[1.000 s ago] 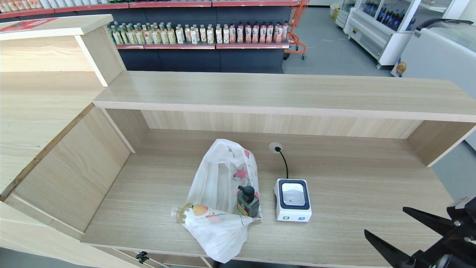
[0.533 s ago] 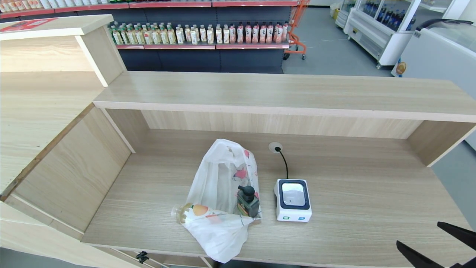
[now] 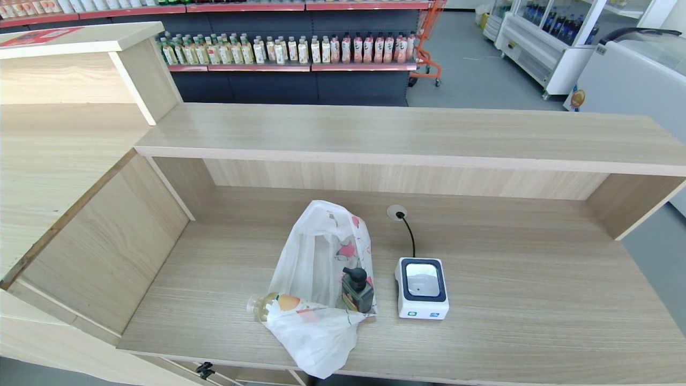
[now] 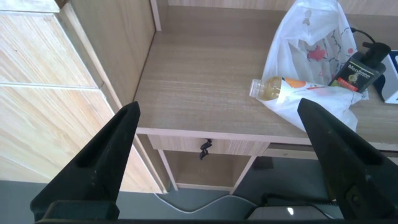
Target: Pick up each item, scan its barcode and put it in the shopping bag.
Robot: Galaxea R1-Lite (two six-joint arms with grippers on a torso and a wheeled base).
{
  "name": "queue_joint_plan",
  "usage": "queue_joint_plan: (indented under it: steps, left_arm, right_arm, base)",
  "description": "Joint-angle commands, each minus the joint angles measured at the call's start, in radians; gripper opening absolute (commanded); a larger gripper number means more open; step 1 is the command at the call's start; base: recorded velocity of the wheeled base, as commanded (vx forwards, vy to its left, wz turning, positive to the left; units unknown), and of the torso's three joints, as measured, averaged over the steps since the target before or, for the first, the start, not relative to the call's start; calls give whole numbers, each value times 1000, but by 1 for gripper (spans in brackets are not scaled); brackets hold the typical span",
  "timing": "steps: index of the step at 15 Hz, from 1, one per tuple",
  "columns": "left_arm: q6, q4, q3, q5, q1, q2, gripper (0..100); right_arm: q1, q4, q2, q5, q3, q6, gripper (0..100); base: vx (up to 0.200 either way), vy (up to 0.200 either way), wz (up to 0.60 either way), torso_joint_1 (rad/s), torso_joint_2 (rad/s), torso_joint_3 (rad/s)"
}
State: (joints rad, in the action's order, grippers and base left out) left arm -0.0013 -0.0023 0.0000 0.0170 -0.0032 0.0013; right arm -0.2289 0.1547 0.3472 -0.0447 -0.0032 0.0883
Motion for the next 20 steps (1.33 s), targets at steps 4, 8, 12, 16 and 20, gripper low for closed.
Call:
queue_joint_plan:
  steps: [4, 8, 12, 16, 20]
  left_arm:
    - [0, -1, 0, 0, 0, 0, 100]
    - [0, -1, 0, 0, 0, 0, 100]
    - [0, -1, 0, 0, 0, 0, 100]
    - [0, -1, 0, 0, 0, 0, 100]
    - [0, -1, 0, 0, -1, 0, 100]
  right_arm:
    - [31, -127, -252, 55, 3, -27, 100]
    - [31, -127, -252, 57, 3, -33, 100]
    - [31, -127, -252, 57, 3, -33, 100]
    - [31, -129, -252, 55, 3, -38, 100]
    - [31, -147, -252, 60, 3, -51, 100]
  base:
    - [0, 0, 0, 0, 0, 0]
    - [0, 0, 0, 0, 0, 0]
    - [0, 0, 0, 0, 0, 0]
    - [0, 0, 0, 0, 0, 0]
    - [0, 0, 0, 0, 0, 0]
